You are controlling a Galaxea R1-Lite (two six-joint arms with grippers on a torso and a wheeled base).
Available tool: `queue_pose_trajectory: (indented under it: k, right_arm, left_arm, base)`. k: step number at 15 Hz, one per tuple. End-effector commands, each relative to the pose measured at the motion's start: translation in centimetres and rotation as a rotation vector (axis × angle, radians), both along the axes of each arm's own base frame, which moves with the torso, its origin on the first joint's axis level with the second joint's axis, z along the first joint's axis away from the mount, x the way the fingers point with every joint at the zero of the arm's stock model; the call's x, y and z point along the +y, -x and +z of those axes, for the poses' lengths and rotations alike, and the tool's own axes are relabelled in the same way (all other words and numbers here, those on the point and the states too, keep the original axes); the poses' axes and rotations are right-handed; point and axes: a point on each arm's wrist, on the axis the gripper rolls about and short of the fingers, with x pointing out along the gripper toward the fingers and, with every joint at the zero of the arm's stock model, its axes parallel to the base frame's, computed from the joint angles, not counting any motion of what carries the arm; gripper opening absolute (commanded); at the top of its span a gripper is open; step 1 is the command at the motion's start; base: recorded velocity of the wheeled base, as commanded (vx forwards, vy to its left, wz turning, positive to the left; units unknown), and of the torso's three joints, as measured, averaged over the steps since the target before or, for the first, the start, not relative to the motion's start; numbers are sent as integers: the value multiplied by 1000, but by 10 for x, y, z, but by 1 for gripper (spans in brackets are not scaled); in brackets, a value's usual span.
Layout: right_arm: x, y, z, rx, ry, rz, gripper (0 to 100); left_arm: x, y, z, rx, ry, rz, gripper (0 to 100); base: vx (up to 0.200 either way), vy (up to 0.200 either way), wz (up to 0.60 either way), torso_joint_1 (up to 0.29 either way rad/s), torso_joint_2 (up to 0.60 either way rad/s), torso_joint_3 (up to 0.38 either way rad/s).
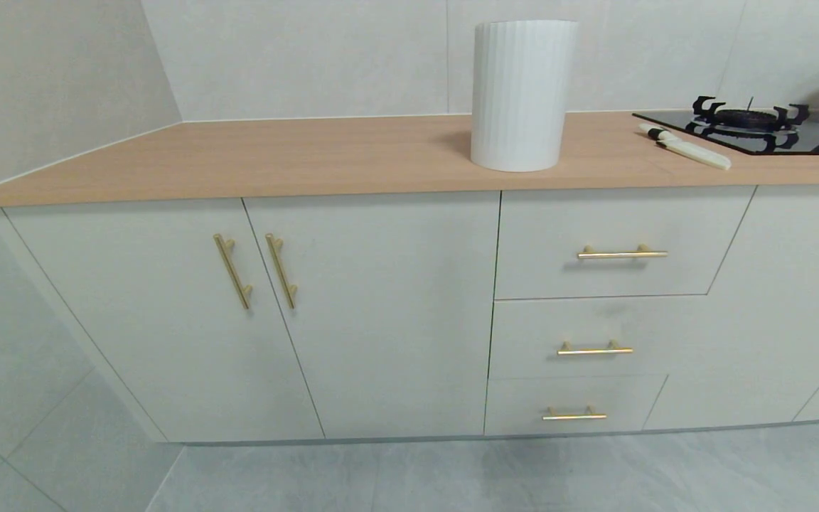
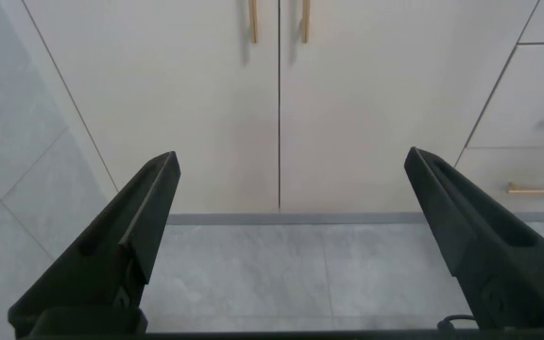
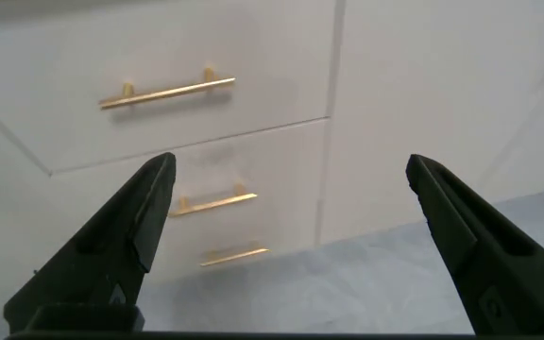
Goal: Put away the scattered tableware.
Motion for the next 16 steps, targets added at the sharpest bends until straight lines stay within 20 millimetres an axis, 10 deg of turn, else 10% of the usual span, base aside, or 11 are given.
queue_pose_trajectory:
  k: [1, 8, 16]
  right_arm:
    - [-12, 100, -1, -140, 46, 1, 100]
    - [-19, 182, -49, -159, 149, -82, 100]
    - [-12, 154, -116, -159, 92, -35, 100]
  left_arm:
    - [0, 0, 0, 0, 0, 1, 100]
    - [0, 0, 0, 0, 0, 0, 100]
    - [0, 0, 0, 0, 0, 0, 100]
  base:
    - [0, 0, 0, 0, 0, 0]
    - [0, 0, 0, 0, 0, 0]
    - [0, 0, 0, 0, 0, 0]
